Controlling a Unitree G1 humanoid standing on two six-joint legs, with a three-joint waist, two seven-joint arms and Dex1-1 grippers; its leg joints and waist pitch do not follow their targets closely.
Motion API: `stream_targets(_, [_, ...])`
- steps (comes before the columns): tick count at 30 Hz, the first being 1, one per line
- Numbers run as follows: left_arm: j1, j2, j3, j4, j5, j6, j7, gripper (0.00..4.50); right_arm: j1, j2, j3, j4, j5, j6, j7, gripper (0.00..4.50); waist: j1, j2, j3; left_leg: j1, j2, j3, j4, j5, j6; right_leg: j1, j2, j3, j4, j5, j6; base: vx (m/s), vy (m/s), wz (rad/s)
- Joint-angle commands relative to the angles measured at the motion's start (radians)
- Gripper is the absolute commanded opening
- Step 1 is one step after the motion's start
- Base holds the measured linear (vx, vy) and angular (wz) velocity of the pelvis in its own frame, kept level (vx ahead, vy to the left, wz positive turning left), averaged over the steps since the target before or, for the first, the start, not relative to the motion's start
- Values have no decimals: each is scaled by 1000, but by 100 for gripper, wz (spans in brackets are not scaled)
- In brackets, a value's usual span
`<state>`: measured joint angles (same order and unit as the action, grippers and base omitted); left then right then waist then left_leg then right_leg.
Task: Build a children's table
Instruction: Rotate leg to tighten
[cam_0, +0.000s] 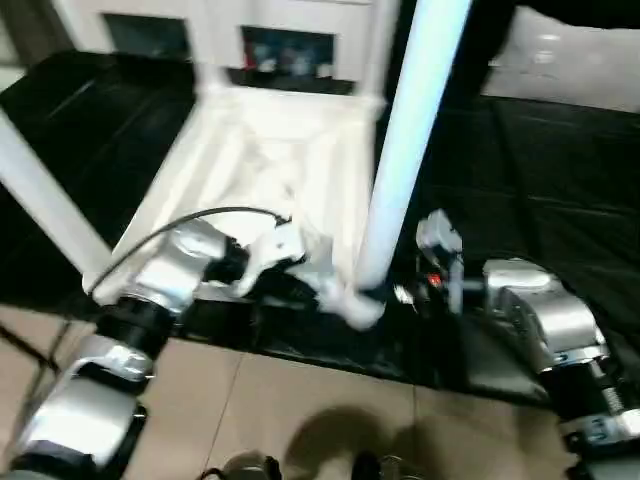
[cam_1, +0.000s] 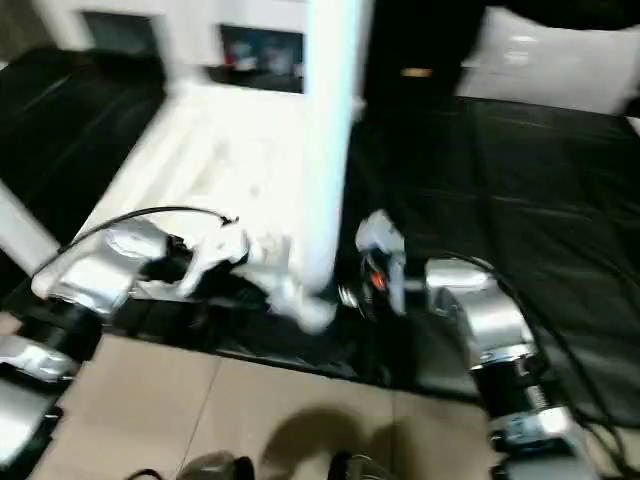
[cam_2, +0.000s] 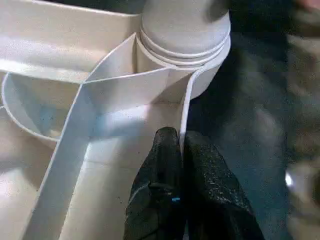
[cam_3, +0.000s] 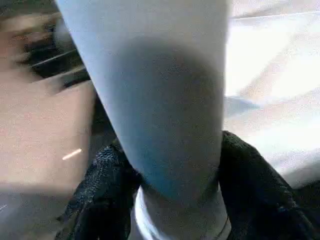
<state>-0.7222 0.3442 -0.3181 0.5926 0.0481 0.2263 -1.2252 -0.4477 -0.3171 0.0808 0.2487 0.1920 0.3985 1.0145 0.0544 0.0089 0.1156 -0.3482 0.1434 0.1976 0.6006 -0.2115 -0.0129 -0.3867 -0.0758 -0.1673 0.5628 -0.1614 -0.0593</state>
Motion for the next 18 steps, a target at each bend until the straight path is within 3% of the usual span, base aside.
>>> stream_targets(1, [-11,-78,29,-15,-20,54,134,0,7,83,42,-46,-8,56,-104,202,-4,-2,-68,16,106,-71,-76,-248,11,51,-130,70,-124,-607,-1,0,0,0])
stream_targets(3, [-27,-131,60,-2,-12,103,246,0,3,158,15,-55,-30,79,-259,200,-18,0,-70,4,114,-75,-79,-244,14,56,-134,72,-118,-537,-19,0,0,0])
stream_targets(4, [-27,-131,60,-2,-12,103,246,0,3,158,15,-55,-30,79,-259,200,-24,-2,-73,5,112,-74,-78,-227,12,54,-136,76,-113,-502,-37,0,0,0])
stream_targets(7, [-48,-201,86,15,12,146,399,0,-20,282,-18,-37,-86,108,-508,200,-27,0,-77,1,109,-66,-76,-160,32,51,-135,85,-101,-412,-78,0,0,0])
stream_targets(9, [-52,-217,86,17,21,152,431,0,-23,316,-23,-33,-96,110,-556,200,-27,-4,-81,5,105,-62,-73,-133,45,51,-133,89,-95,-378,-97,0,0,0])
stream_targets(11, [-55,-233,82,15,32,154,464,0,-20,347,-19,-36,-108,111,-599,200,-26,-2,-83,0,106,-60,-73,-102,59,54,-134,91,-88,-333,-108,0,0,0])
stream_targets(13, [-52,-234,80,6,33,160,464,0,-16,353,-20,-44,-119,92,-620,255,-25,-1,-83,-1,110,-60,-75,-85,72,56,-132,92,-80,-284,-122,0,0,0])
stream_targets(18, [-31,-194,63,-21,41,143,413,0,4,319,-42,-63,-99,62,-587,305,-25,2,-82,2,114,-60,-76,-109,72,58,-135,96,-77,-265,-135,0,0,0])
